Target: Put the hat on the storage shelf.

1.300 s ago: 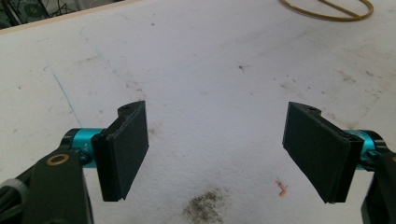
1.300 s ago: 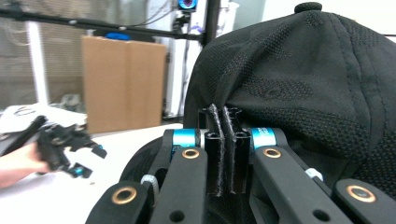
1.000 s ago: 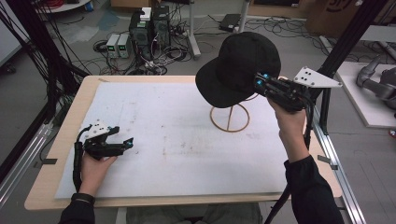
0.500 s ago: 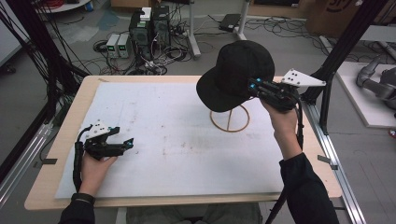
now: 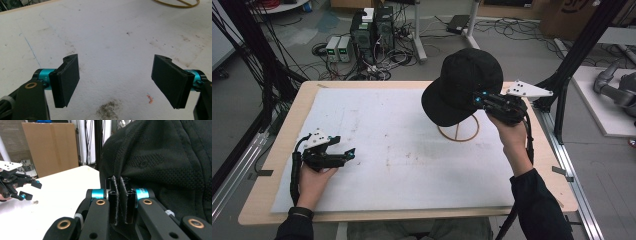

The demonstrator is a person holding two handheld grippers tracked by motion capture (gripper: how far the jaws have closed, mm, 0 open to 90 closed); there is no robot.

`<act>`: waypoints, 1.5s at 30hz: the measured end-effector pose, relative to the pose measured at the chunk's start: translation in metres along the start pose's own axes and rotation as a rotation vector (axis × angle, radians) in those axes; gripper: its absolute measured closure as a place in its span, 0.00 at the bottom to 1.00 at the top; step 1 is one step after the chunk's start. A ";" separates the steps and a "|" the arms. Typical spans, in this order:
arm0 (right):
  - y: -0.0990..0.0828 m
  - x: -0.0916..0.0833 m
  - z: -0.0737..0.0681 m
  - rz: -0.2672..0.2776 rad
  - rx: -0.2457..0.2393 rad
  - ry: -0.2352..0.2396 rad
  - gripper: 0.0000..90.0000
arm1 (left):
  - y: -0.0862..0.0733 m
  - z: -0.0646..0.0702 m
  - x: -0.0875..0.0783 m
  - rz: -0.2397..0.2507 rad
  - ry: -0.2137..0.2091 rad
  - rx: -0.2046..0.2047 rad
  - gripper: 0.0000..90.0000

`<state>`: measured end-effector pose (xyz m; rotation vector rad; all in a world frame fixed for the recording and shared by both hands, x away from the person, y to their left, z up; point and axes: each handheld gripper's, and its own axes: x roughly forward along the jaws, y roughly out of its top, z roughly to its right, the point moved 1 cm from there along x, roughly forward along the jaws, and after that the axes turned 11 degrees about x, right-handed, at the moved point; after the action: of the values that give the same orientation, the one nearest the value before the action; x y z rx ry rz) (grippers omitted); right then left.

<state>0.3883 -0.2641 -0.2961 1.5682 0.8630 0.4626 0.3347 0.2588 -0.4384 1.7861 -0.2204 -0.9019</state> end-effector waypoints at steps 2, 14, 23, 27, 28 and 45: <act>-0.002 0.000 -0.001 -0.002 -0.008 -0.006 0.95 | 0.000 0.000 0.000 -0.004 0.001 0.004 0.25; -0.005 -0.006 0.000 0.009 -0.011 -0.046 0.86 | 0.000 0.000 0.001 -0.009 -0.003 0.005 0.25; -0.017 -0.026 -0.002 0.023 -0.012 -0.059 0.64 | 0.000 0.000 0.001 -0.003 -0.001 0.004 0.25; -0.029 -0.036 -0.001 0.021 -0.002 -0.076 0.53 | 0.001 0.000 0.000 0.009 0.000 0.002 0.25; -0.033 -0.039 0.000 0.026 0.000 -0.079 0.52 | 0.001 0.000 0.000 0.011 0.002 0.004 0.25; -0.105 -0.057 0.021 -0.008 0.137 -0.154 0.28 | 0.007 0.004 0.000 0.057 0.012 0.009 0.20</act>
<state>0.3396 -0.3210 -0.3913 1.7014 0.7959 0.2772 0.3339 0.2524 -0.4327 1.7844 -0.2668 -0.8505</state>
